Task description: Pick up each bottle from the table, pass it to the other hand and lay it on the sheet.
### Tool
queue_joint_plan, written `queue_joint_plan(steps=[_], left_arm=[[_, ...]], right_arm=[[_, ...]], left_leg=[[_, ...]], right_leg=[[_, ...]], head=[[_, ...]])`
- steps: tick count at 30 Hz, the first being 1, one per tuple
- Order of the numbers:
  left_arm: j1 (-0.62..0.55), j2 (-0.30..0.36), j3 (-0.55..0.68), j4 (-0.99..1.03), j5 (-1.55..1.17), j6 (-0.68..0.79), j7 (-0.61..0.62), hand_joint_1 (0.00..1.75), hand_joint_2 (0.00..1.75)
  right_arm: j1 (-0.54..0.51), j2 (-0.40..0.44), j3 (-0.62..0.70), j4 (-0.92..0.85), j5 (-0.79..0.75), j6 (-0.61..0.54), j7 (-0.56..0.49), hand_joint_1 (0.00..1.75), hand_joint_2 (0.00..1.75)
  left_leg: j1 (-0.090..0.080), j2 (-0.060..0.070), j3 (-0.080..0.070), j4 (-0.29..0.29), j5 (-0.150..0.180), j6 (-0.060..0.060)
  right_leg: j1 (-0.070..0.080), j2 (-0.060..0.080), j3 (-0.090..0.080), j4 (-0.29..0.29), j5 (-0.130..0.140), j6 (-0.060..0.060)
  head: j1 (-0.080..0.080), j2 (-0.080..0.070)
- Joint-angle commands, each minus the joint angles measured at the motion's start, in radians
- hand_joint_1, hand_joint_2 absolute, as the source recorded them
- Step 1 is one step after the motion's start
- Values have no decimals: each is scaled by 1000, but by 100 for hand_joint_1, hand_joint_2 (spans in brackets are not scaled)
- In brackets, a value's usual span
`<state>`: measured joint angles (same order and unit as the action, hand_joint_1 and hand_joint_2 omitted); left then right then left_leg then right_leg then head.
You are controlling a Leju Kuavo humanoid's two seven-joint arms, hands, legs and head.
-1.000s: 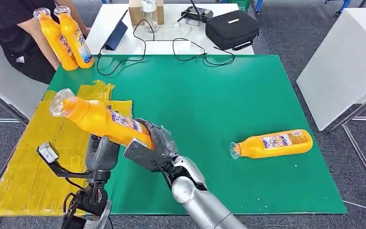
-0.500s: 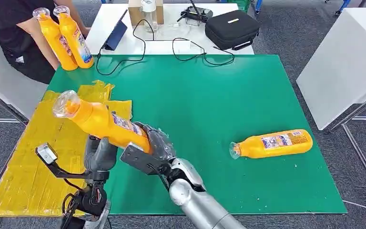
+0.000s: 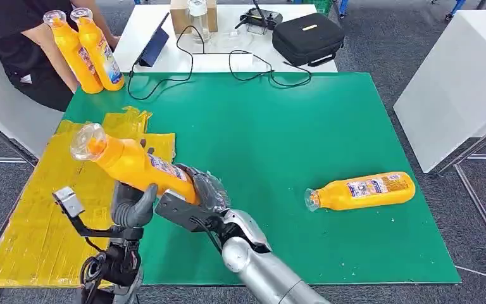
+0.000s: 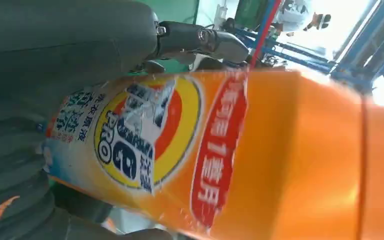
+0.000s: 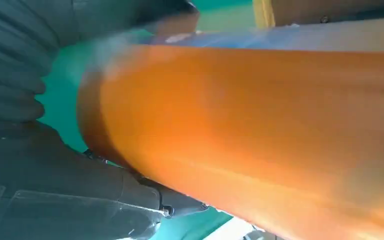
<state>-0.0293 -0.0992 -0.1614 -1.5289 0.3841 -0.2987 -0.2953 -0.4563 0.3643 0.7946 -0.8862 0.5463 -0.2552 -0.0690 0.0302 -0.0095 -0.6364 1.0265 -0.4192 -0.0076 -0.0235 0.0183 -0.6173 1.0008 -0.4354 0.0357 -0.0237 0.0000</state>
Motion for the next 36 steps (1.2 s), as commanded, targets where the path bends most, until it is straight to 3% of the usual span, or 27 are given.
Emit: queue_joint_plan(steps=[1, 13, 14, 15, 20, 21, 29, 36], left_arm=[[-92, 12, -151, 136, -7, -110, 46, 0, 175], [-146, -17, -161, 228, -18, -140, 57, 0, 175], [-138, -16, -152, 219, -18, -138, 57, 154, 175], [-132, -15, -146, 209, -17, -138, 50, 175, 175], [-130, -15, -146, 207, -17, -139, 50, 175, 175], [-130, -15, -146, 207, -17, -139, 50, 175, 175], [-124, -12, -138, 193, -17, -135, 47, 175, 175], [-112, -10, -107, 174, -95, -70, 21, 175, 175]], right_arm=[[-68, -15, 122, 66, -8, 29, 28, 175, 175], [-72, -15, 97, 92, 25, 2, 26, 175, 175], [-70, -15, 99, 90, 24, 3, 25, 175, 175], [-69, -15, 102, 88, 23, 5, 24, 175, 175], [-68, -15, 104, 87, 23, 6, 24, 175, 175], [-68, -15, 104, 87, 23, 6, 24, 175, 175], [-69, -15, 112, 81, 16, 14, 22, 175, 175], [-78, -15, 198, 87, 16, 27, 51, 175, 175]], left_leg=[[-1, -3, 5, -1, 0, 2], [-1, -4, 5, -1, 0, 2], [-1, -4, 8, -1, -1, 3], [-1, -2, 3, 0, 0, 2], [-1, -2, 2, 0, 0, 1], [-1, -3, 8, -1, -1, 3], [-1, -1, 2, 0, 0, 1], [0, 0, 4, 0, -1, 2]], right_leg=[[0, -5, 6, -1, -2, -2], [0, -7, 7, -1, -2, -2], [1, -7, 10, -2, -3, -3], [0, -4, 4, -1, -1, -1], [0, -3, 2, 0, -1, -1], [1, -6, 9, -2, -3, -3], [0, -3, 3, 0, -1, -1], [0, -2, 5, -1, -2, -2]], head=[[0, 0], [0, 0], [0, 0], [0, 0], [0, 0], [0, 0], [0, 0], [0, 0]])
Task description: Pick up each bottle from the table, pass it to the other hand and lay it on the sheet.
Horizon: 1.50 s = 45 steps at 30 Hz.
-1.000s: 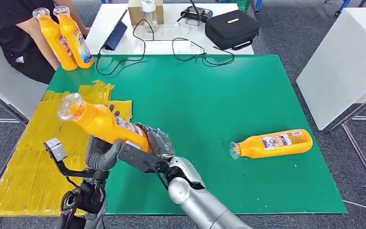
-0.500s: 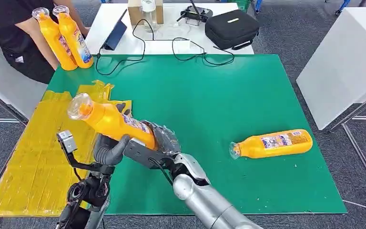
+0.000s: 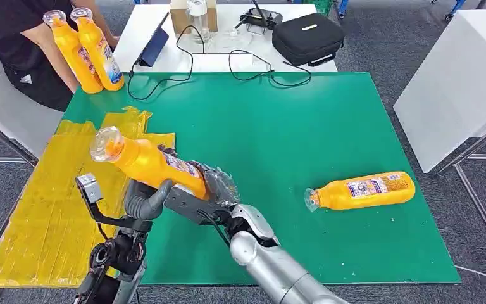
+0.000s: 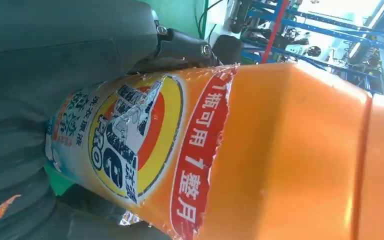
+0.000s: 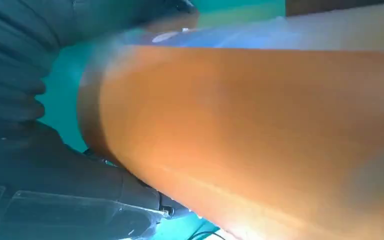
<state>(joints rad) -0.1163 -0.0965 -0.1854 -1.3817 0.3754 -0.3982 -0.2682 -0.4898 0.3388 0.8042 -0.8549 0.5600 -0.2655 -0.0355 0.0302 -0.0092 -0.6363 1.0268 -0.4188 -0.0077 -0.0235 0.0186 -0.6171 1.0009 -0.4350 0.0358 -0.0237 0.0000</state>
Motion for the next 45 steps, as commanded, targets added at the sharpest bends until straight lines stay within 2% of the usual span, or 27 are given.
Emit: queue_joint_plan(steps=[1, 6, 7, 8, 9, 13, 18, 20, 22, 27, 30, 36, 39, 41, 42, 45], left_arm=[[-24, -12, -80, 25, -92, 33, -8, 175, 175], [-3, 0, -58, 6, -99, 44, -18, 175, 175], [7, 3, -49, -6, -100, 50, -22, 175, 175], [21, 9, -38, -22, -106, 62, -29, 175, 175], [32, 14, -25, -36, -105, 65, -32, 175, 175], [92, 37, 53, -106, -127, 105, -53, 175, 175], [121, 22, 177, -162, -215, 171, -65, 175, 175], [128, 13, 220, -170, -219, 168, -62, 175, 175], [130, 8, 255, -165, -229, 170, -57, 175, 175], [129, 4, 254, -160, -233, 168, -57, 175, 175], [124, -6, 283, -159, -313, 221, -70, 175, 175], [81, -5, 389, -158, -676, 543, -119, 175, 175], [65, 15, 380, -137, -1032, 863, -143, 175, 175], [58, 33, 337, -81, -1260, 1023, -110, 175, 175], [51, 40, 326, -40, -1408, 1088, -49, 175, 175], [36, 55, 299, 7, -1437, 1096, -26, 175, 175]], right_arm=[[-45, 10, 198, 56, 1, 36, 21, 175, 175], [-43, 10, 224, 45, -17, 40, 29, 175, 175], [-41, 10, 216, 45, -21, 38, 23, 140, 175], [-38, 10, 200, 48, -3, 19, 9, 0, 175], [-35, 10, 178, 49, 6, 23, 5, 0, 0], [8, -43, 70, -55, 55, 21, -13, 0, 0], [99, -131, -32, -290, 150, 32, -28, 0, 0], [133, -159, -75, -390, 165, 33, -32, 0, 0], [152, -177, -105, -465, 183, 41, -28, 0, 0], [154, -169, -106, -462, 186, 44, -27, 0, 0], [170, -166, -135, -490, 223, 38, -29, 0, 0], [215, -168, -197, -600, 273, 79, -35, 0, 0], [223, -156, -223, -628, 283, 98, -43, 0, 0], [223, -143, -240, -639, 284, 112, -47, 0, 0], [217, -136, -245, -636, 282, 121, -45, 0, 0], [210, -129, -249, -631, 281, 126, -43, 0, 0]], left_leg=[[-1, 0, 3, -1, -1, 2], [-1, 0, 5, -1, -2, 2], [-1, 0, 4, -1, -1, 2], [-1, 0, 5, -1, -2, 2], [-1, 1, 4, -1, -1, 2], [0, 0, 5, -1, -2, 2], [0, -1, 3, -1, -1, 2], [0, -2, 6, -1, -2, 3], [0, -2, 1, -1, -1, 2], [-1, -1, 5, -1, -2, 3], [-1, -1, 3, -1, -1, 2], [0, -2, 2, -1, -1, 2], [0, -3, 3, -1, -1, 2], [0, -2, 2, -1, -1, 2], [-1, -1, 5, -1, -2, 2], [-2, -4, 3, -2, 0, 2]], right_leg=[[0, -2, 4, 0, -2, -2], [0, -3, 5, -1, -2, -2], [0, -2, 4, -1, -1, -2], [0, -2, 6, -1, -2, -2], [0, -1, 4, -1, -1, -2], [1, -2, 5, -1, -2, -2], [1, -2, 4, -1, -1, -1], [1, -5, 8, -2, -3, -3], [1, -3, 2, -1, -1, -1], [1, -4, 6, -2, -2, -2], [0, -3, 4, -1, -1, -2], [1, -4, 3, -1, -1, -2], [1, -5, 4, -1, -2, -2], [0, -3, 3, -1, -1, -2], [1, -4, 6, -1, -2, -2], [-1, -6, 4, -1, -1, -2]], head=[[0, 0], [0, 0], [0, 0], [0, 0], [0, 0], [0, 0], [0, 0], [0, 0], [0, 0], [0, 0], [0, 0], [0, 0], [0, 0], [0, 0], [0, 0], [0, 0]])
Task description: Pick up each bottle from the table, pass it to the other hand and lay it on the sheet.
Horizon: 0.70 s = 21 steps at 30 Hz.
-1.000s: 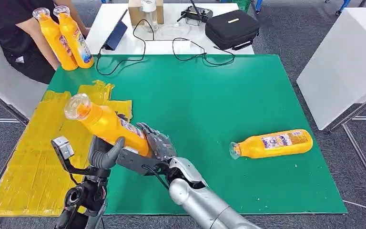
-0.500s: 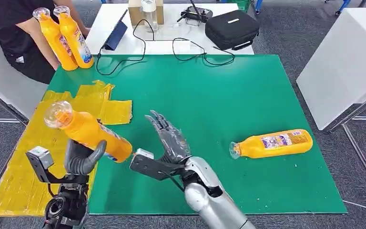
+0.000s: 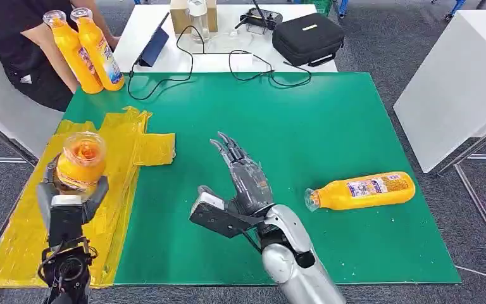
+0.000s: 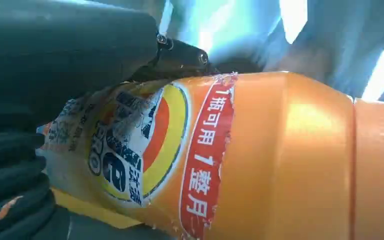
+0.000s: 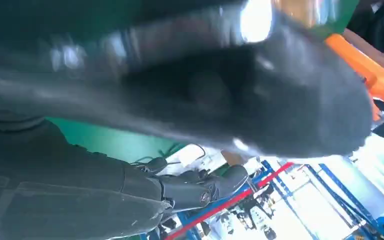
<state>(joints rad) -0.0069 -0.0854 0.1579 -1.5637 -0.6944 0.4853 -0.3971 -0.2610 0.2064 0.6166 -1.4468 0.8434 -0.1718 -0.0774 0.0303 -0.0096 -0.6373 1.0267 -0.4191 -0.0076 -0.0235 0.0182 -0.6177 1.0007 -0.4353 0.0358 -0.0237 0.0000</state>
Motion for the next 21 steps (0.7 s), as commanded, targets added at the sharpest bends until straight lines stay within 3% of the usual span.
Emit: queue_joint_plan(steps=[1, 5, 21], left_arm=[[-89, 24, -12, 217, -444, 213, 94, 175, 175], [-101, -10, 52, 276, -711, 213, 133, 175, 175], [-112, -7, 47, 332, -774, 213, 163, 175, 175]], right_arm=[[-30, 10, -63, -26, -3, 40, -3, 0, 0], [-56, 26, -52, 8, -7, 52, -12, 0, 0], [-70, 25, -45, 22, -11, 61, -12, 0, 0]], left_leg=[[-1, -2, 3, -2, 0, 1], [-1, 0, 5, -2, 0, 2], [-1, 0, 5, -1, 0, 2]], right_leg=[[-1, -4, 4, -1, -1, -1], [0, -2, 5, -1, 0, -2], [0, -3, 6, -1, -1, -2]], head=[[0, 0], [0, 0], [0, 0]])
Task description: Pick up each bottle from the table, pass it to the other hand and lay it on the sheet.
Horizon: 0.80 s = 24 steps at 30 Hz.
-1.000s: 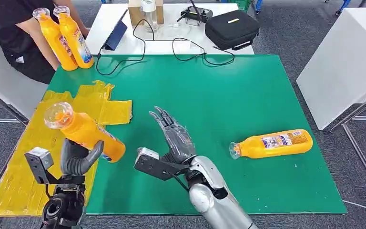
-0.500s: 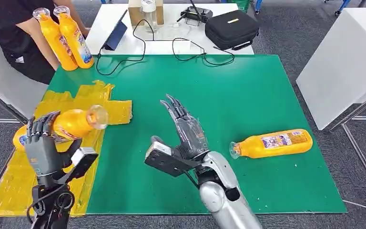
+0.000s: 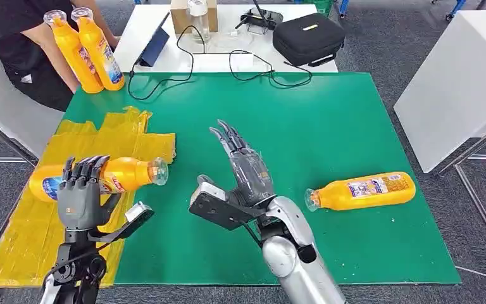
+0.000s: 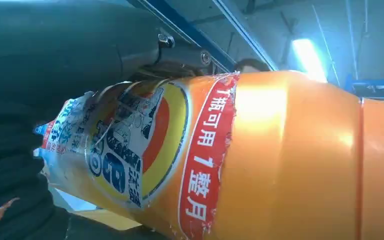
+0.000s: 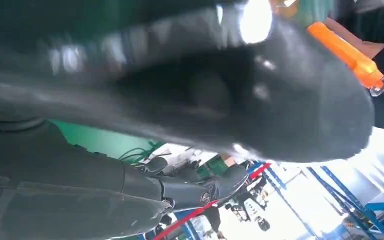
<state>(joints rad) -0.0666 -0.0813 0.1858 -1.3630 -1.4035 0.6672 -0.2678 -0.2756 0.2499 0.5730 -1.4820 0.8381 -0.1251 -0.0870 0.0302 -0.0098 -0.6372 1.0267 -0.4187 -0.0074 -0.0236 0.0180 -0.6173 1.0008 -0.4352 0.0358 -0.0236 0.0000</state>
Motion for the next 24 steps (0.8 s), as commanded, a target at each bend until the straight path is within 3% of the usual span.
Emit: queue_joint_plan(steps=[1, 3, 10, 11, 12, 14, 16, 18, 24], left_arm=[[-53, 3, -5, 152, -117, 31, 83, 175, 175], [-98, 36, -68, 258, -117, 31, 151, 175, 175], [-75, 49, -56, 393, -88, 31, 138, 175, 175], [-78, 50, -48, 412, -78, 31, 136, 0, 175], [-98, 57, -21, 479, -57, 31, 130, 0, 0], [-130, 71, 2, 560, -61, 31, 140, 0, 0], [-143, 92, -17, 600, -145, 31, 224, 0, 0], [-159, 88, -42, 600, -122, 31, 193, 0, 0], [-209, 83, -79, 638, -129, 31, 216, 0, 0]], right_arm=[[-61, -16, 0, 66, -15, 19, -3, 0, 0], [-70, -14, 1, 75, -27, 32, 0, 0, 0], [-74, -27, 18, 83, -49, 22, 0, 0, 0], [-73, -28, 19, 81, -49, 22, 0, 0, 0], [-64, -32, 22, 71, -49, 22, 0, 0, 0], [-47, -37, 26, 55, -48, 20, 0, 0, 0], [-11, -52, 27, 23, -40, 16, 2, 0, 0], [8, -68, 23, -5, -32, 8, 8, 0, 0], [-32, -60, 7, 13, -37, 23, 29, 0, 0]], left_leg=[[-1, 0, 3, -1, 0, 2], [-1, -1, 4, -2, 0, 1], [-1, 0, 6, -3, 0, 2], [-1, 0, 7, -3, 0, 2], [-1, 1, 9, -4, -1, 2], [-1, 0, 9, -3, -1, 2], [-1, 0, 7, -3, -1, 2], [0, -2, 5, -2, 0, 1], [-1, -1, 2, -1, 0, 2]], right_leg=[[0, -2, 4, -1, 0, -1], [0, -2, 4, -1, 0, -2], [-1, -2, 6, -2, -1, -2], [0, -2, 7, -3, -1, -2], [0, -1, 9, -3, -1, -3], [0, -2, 9, -3, -1, -3], [0, -2, 7, -3, -1, -2], [1, -3, 6, -2, -1, -2], [0, -3, 2, -1, 0, -1]], head=[[0, 0], [0, 0], [0, 0], [0, 0], [0, 0], [0, 0], [0, 0], [0, 0], [0, 0]])
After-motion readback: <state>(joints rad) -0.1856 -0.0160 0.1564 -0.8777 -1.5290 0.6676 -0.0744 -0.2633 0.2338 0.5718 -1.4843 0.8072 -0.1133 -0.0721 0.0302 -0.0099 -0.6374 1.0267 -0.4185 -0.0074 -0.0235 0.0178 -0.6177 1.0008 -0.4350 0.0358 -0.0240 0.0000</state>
